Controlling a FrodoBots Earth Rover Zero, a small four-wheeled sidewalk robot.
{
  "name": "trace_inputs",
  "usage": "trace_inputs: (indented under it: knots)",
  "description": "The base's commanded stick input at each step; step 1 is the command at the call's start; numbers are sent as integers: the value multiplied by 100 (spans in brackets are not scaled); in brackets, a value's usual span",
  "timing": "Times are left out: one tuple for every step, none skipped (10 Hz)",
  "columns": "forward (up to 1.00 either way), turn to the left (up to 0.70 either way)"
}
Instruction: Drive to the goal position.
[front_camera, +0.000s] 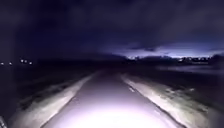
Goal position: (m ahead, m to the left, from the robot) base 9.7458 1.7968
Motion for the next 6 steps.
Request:
trace_inputs:
  knots:
    - [85, 25]
    - [85, 26]
    - [85, 0]
    - [85, 0]
    - [85, 0]
    - [85, 0]
